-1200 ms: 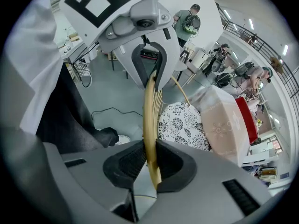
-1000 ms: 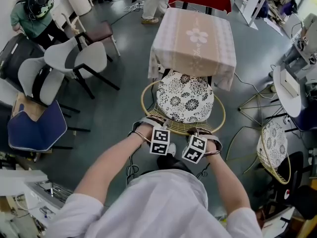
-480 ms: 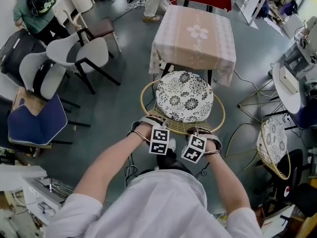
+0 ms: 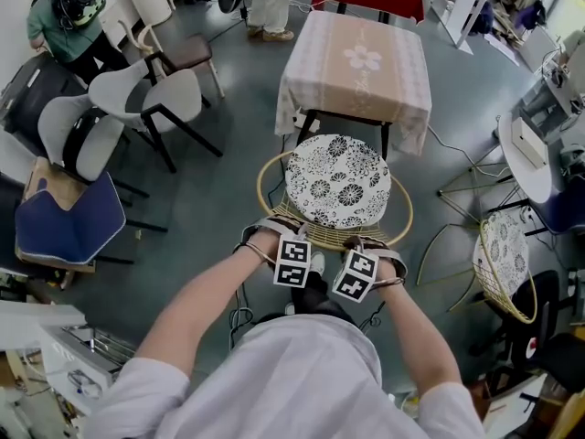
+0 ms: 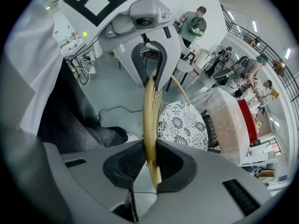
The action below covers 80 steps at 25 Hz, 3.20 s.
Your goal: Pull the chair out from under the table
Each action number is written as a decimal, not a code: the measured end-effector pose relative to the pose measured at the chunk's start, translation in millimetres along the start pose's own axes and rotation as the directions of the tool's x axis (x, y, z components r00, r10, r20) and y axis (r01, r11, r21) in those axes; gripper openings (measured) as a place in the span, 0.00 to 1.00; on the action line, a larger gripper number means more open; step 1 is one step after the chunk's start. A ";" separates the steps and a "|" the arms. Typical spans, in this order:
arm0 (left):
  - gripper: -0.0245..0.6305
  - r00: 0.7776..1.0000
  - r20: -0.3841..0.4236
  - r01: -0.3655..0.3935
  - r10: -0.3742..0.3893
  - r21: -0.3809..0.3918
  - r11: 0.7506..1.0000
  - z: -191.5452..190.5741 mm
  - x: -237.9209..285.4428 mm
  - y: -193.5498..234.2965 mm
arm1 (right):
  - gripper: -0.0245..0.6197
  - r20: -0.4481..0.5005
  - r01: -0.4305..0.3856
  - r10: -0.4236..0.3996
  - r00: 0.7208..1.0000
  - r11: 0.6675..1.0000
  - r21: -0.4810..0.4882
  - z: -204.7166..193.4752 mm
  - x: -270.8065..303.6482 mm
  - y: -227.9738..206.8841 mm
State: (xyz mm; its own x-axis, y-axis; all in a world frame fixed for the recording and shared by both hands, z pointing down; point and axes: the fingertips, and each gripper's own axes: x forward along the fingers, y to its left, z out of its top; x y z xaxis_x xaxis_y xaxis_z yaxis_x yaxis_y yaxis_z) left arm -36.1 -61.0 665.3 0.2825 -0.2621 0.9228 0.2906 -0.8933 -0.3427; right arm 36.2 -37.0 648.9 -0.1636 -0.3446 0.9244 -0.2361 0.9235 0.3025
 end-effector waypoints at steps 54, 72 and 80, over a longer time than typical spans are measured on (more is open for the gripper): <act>0.16 0.872 0.376 0.088 0.312 -0.749 0.657 64.5 -107.0 38.1 | 0.09 0.297 0.010 -0.279 0.913 0.743 0.669 39.9 -103.3 -23.0; 0.05 0.707 0.344 0.147 0.618 -0.926 0.347 71.4 -181.7 89.8 | 0.04 0.407 -0.043 -0.530 0.744 0.570 0.821 56.5 -172.3 -72.5; 0.05 0.707 0.322 0.122 0.629 -0.933 0.340 76.6 -186.8 91.6 | 0.04 0.413 -0.057 -0.532 0.739 0.562 0.825 51.0 -177.7 -71.4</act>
State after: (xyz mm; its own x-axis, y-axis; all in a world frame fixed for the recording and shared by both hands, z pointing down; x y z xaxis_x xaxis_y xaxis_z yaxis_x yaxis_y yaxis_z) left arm 7.8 -65.8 448.0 0.6769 -0.6302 0.3803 -0.7194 -0.6758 0.1605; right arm 33.3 -50.3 451.2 -0.3910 -0.8159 0.4258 -0.9139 0.3990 -0.0746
